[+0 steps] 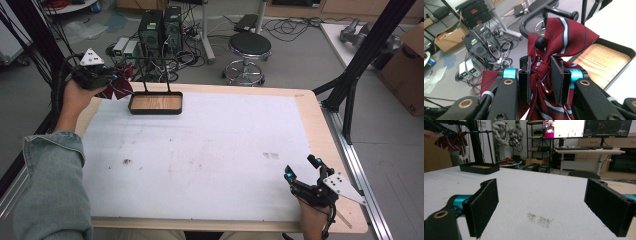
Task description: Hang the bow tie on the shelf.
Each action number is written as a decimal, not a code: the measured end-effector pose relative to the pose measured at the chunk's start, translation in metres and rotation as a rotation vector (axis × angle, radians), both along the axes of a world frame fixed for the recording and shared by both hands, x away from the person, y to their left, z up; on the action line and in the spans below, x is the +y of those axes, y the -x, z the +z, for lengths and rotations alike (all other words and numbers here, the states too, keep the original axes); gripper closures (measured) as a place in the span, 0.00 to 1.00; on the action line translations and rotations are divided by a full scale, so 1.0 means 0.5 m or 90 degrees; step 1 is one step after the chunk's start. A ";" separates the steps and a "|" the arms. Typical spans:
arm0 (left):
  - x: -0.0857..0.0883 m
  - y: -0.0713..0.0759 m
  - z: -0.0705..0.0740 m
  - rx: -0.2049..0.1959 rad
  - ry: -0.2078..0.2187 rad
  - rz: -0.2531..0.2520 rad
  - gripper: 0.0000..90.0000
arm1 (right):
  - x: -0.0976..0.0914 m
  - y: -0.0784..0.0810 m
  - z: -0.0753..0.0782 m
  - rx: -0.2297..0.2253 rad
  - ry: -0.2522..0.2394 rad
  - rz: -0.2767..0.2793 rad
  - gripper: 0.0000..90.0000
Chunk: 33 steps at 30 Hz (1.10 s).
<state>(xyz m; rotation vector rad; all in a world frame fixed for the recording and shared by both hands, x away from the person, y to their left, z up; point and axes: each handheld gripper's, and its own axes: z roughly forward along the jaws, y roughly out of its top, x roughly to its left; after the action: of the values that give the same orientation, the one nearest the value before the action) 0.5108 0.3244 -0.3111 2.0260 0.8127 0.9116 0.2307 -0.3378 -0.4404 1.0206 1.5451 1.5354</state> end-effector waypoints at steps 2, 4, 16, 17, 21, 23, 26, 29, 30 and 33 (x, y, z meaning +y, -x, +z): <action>-0.007 -0.004 -0.006 0.002 -0.008 0.003 0.78 | -0.001 0.000 0.000 -0.004 0.001 0.000 0.12; -0.015 -0.007 -0.010 -0.001 -0.014 0.006 0.78 | 0.000 0.001 0.001 0.000 -0.003 -0.001 0.12; -0.033 -0.022 -0.027 0.006 -0.012 0.030 0.77 | -0.006 0.000 0.000 -0.003 -0.002 -0.002 0.12; -0.033 -0.023 -0.028 0.007 -0.009 0.028 0.77 | -0.006 0.000 0.000 -0.003 -0.002 -0.002 0.12; -0.028 -0.022 -0.032 0.010 0.006 0.031 0.73 | -0.005 0.000 0.000 0.000 -0.002 -0.002 0.12; -0.025 -0.021 -0.034 0.013 0.011 0.032 0.70 | -0.005 0.000 0.000 0.000 -0.003 -0.002 0.12; -0.021 -0.019 -0.034 0.014 0.013 0.032 0.68 | -0.005 0.000 0.000 -0.004 0.000 -0.001 0.12; -0.017 -0.017 -0.032 0.012 0.017 0.034 0.65 | -0.003 0.000 0.000 -0.001 -0.003 -0.002 0.12; -0.017 -0.016 -0.032 0.012 0.017 0.034 0.64 | -0.003 0.000 0.000 -0.001 0.000 -0.002 0.12; -0.015 -0.009 -0.030 0.009 0.021 0.029 0.64 | -0.003 0.000 0.000 -0.004 0.002 0.000 0.12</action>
<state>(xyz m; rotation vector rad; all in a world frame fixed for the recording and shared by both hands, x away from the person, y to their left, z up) 0.5154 0.3169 -0.3263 1.9944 0.8793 0.9053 0.2308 -0.3395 -0.4404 1.0134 1.5438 1.5342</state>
